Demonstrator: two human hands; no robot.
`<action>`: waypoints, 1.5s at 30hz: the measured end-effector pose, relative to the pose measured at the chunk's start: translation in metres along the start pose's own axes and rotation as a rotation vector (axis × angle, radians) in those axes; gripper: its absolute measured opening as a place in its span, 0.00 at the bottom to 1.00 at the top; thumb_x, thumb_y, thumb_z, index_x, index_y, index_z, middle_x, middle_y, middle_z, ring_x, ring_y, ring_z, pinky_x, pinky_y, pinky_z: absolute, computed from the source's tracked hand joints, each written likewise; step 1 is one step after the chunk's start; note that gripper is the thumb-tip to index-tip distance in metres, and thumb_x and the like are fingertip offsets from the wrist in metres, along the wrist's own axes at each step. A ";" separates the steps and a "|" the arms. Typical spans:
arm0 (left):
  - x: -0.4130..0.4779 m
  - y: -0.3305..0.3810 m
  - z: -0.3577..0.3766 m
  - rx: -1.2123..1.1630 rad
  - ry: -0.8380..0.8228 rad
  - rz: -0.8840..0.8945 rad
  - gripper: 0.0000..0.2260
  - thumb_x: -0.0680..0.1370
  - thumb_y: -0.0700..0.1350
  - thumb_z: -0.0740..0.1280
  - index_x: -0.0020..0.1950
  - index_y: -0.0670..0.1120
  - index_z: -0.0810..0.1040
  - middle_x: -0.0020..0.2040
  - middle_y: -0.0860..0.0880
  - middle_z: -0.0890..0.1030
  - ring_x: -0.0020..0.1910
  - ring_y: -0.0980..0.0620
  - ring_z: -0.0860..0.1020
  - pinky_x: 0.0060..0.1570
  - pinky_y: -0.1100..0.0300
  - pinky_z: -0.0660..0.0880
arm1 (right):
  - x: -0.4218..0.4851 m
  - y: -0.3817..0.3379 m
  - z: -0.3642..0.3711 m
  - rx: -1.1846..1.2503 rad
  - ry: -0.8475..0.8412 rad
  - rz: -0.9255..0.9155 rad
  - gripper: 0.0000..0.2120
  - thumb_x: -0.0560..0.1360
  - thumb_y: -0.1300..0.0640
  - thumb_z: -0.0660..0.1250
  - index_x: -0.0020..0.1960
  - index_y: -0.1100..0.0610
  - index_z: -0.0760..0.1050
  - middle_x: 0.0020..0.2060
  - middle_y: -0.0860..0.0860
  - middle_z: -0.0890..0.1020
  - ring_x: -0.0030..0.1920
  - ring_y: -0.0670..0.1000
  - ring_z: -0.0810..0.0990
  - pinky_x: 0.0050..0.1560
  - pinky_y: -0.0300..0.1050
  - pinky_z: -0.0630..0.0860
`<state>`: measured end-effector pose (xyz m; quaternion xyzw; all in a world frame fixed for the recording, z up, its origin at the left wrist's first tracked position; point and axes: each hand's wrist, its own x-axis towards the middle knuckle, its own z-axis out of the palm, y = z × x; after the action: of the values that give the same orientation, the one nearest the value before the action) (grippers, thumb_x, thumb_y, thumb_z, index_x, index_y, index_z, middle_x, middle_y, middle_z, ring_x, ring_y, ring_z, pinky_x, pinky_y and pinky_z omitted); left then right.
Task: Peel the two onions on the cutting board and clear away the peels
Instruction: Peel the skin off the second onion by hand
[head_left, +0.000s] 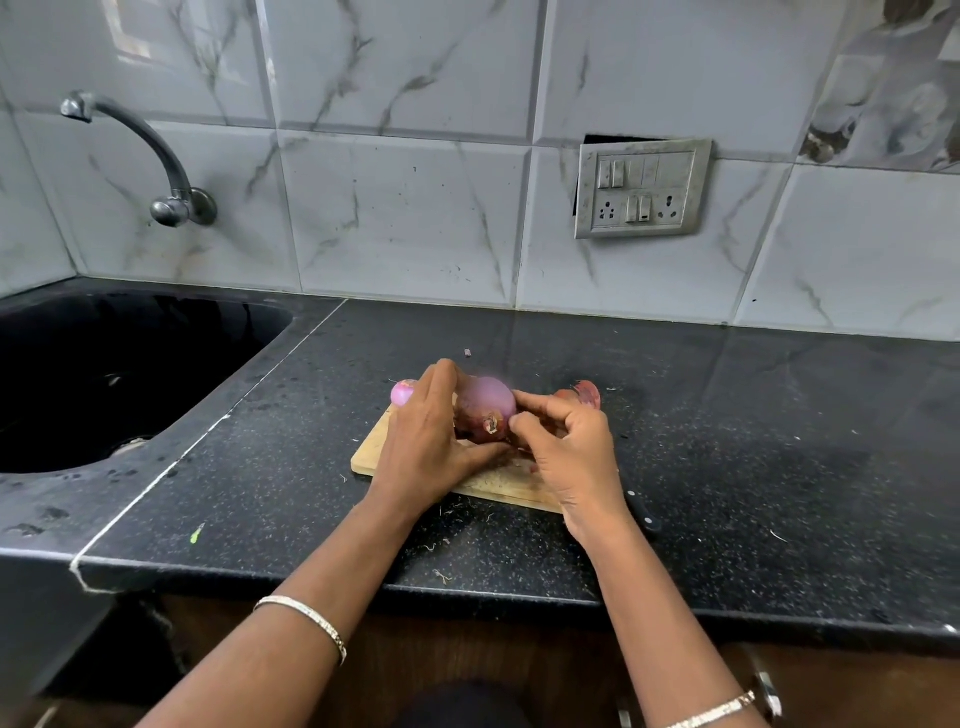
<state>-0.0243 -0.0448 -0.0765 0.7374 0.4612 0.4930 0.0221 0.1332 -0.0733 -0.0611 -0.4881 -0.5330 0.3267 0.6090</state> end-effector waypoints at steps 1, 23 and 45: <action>0.000 0.000 0.000 -0.004 -0.002 0.002 0.30 0.64 0.55 0.83 0.55 0.46 0.71 0.52 0.52 0.79 0.43 0.61 0.68 0.39 0.62 0.61 | -0.001 -0.001 -0.001 -0.031 0.004 -0.025 0.12 0.73 0.65 0.73 0.55 0.55 0.86 0.45 0.48 0.87 0.48 0.45 0.86 0.53 0.43 0.82; 0.003 -0.002 -0.003 -0.175 -0.147 0.074 0.33 0.71 0.60 0.78 0.71 0.46 0.75 0.59 0.52 0.84 0.53 0.58 0.82 0.53 0.55 0.81 | 0.023 -0.004 -0.024 -0.370 -0.204 -0.371 0.05 0.72 0.60 0.76 0.44 0.52 0.82 0.45 0.44 0.79 0.44 0.46 0.80 0.49 0.45 0.78; 0.026 -0.008 -0.008 -0.718 -0.267 -0.372 0.14 0.83 0.50 0.67 0.64 0.44 0.80 0.54 0.45 0.86 0.53 0.44 0.86 0.54 0.48 0.83 | 0.051 -0.004 -0.015 -0.234 -0.323 -0.263 0.03 0.82 0.59 0.65 0.52 0.58 0.76 0.52 0.55 0.80 0.50 0.47 0.80 0.52 0.45 0.78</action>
<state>-0.0334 -0.0250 -0.0583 0.6444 0.3787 0.5101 0.4256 0.1579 -0.0317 -0.0395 -0.4232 -0.7168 0.2546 0.4922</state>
